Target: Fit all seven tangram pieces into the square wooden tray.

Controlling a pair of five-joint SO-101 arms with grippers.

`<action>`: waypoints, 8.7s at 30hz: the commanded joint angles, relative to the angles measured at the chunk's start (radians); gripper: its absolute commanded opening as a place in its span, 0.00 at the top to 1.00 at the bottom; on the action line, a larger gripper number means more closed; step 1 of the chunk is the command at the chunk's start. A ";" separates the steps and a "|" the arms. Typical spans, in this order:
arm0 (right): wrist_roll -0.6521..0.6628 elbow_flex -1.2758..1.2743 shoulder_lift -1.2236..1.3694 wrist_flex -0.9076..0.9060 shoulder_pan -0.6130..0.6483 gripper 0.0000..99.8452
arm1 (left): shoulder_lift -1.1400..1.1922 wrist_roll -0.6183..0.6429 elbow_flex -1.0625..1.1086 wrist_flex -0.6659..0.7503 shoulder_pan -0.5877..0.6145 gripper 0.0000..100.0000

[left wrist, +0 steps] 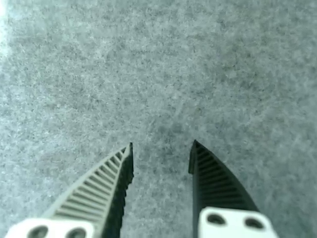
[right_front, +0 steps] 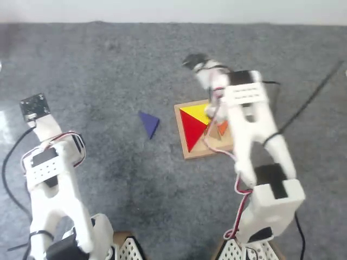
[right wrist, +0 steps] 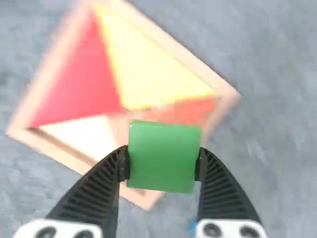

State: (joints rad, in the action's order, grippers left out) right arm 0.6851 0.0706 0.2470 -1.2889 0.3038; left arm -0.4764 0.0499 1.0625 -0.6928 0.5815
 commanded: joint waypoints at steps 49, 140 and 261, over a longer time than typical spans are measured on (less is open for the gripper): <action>0.055 -0.161 -0.053 -0.007 0.133 0.69 | -0.040 -0.009 -0.019 -0.009 -0.008 0.82; -0.146 -0.089 0.041 0.079 -0.038 0.69 | -0.040 -0.009 -0.024 -0.009 -0.006 0.82; -0.371 -0.206 0.001 0.127 0.013 0.69 | -0.038 -0.009 -0.022 -0.009 -0.003 0.82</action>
State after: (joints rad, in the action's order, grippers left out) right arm 0.3107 -0.1918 0.3130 -1.1477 0.3207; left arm -0.4764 0.0499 1.0625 -0.6958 0.5800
